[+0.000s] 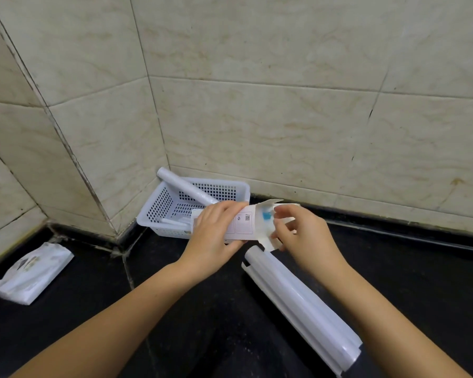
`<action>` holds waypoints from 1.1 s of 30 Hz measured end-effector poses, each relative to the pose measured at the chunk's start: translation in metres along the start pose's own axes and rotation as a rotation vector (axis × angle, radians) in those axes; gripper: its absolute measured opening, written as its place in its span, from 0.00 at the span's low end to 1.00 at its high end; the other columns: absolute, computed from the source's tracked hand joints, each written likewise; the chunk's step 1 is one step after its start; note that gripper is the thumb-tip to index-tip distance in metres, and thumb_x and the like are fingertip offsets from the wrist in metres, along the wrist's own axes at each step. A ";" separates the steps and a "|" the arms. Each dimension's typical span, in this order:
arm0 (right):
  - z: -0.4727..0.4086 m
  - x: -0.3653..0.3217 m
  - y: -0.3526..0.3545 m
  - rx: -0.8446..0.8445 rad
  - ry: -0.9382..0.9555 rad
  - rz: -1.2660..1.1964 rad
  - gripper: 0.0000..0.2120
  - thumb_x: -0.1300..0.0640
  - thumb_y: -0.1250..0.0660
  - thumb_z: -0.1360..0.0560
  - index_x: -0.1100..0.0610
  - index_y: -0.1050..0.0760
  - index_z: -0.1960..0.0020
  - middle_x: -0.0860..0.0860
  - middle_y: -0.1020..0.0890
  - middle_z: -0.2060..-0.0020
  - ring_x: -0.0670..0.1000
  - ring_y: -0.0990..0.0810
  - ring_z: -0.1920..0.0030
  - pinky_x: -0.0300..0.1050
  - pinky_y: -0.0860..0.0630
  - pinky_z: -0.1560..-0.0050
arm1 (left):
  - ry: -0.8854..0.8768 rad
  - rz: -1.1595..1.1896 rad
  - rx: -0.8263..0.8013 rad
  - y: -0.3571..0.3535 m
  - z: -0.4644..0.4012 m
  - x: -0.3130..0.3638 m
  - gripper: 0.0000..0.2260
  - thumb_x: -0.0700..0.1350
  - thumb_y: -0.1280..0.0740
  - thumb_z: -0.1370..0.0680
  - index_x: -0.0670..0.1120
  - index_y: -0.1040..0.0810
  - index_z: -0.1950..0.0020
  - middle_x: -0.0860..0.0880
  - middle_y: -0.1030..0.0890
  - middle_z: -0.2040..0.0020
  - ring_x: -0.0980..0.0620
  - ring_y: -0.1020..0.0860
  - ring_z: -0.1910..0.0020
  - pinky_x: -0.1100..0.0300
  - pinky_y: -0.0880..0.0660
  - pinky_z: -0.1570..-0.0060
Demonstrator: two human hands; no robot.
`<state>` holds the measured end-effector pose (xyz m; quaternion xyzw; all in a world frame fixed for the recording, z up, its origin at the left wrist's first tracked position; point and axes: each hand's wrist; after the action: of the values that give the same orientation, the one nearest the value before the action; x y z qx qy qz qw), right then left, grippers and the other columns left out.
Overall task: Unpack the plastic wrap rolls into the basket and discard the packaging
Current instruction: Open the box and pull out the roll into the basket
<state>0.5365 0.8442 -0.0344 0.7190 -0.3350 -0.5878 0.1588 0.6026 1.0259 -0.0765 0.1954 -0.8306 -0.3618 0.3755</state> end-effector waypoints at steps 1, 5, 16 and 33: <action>-0.005 0.000 -0.002 0.004 -0.002 0.036 0.14 0.57 0.37 0.24 0.54 0.25 0.39 0.49 0.20 0.49 0.43 0.20 0.63 0.33 0.26 0.62 | -0.010 -0.021 0.008 -0.002 0.001 0.000 0.29 0.45 0.29 0.29 0.54 0.34 0.30 0.53 0.29 0.36 0.53 0.33 0.36 0.56 0.37 0.36; -0.014 0.000 -0.012 -0.044 -0.002 0.131 0.17 0.52 0.32 0.27 0.53 0.25 0.39 0.51 0.23 0.49 0.45 0.26 0.58 0.33 0.32 0.61 | -0.040 -0.076 0.035 -0.005 0.001 0.002 0.27 0.45 0.29 0.30 0.51 0.31 0.32 0.50 0.27 0.39 0.50 0.31 0.39 0.58 0.39 0.38; -0.021 0.013 -0.028 -0.078 0.031 0.107 0.07 0.53 0.34 0.25 0.54 0.19 0.54 0.39 0.27 0.58 0.43 0.28 0.57 0.29 0.33 0.63 | -0.062 -0.111 -0.058 -0.008 0.001 -0.002 0.26 0.49 0.31 0.27 0.52 0.33 0.30 0.51 0.28 0.38 0.50 0.32 0.38 0.57 0.38 0.36; -0.032 0.034 -0.060 -0.649 0.086 0.600 0.19 0.55 0.42 0.22 0.54 0.38 0.32 0.56 0.20 0.46 0.58 0.21 0.52 0.49 0.27 0.60 | 0.027 -0.246 -0.314 -0.016 0.018 -0.055 0.28 0.53 0.33 0.27 0.55 0.37 0.29 0.51 0.28 0.37 0.50 0.34 0.38 0.56 0.40 0.36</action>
<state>0.5874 0.8598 -0.0883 0.5266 -0.3202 -0.5600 0.5538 0.6247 1.0559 -0.1235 0.2392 -0.7288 -0.5274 0.3654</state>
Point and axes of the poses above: each hand's wrist, its own z-axis away from the middle knuckle, its own y-axis out of the back of the hand, x = y × z
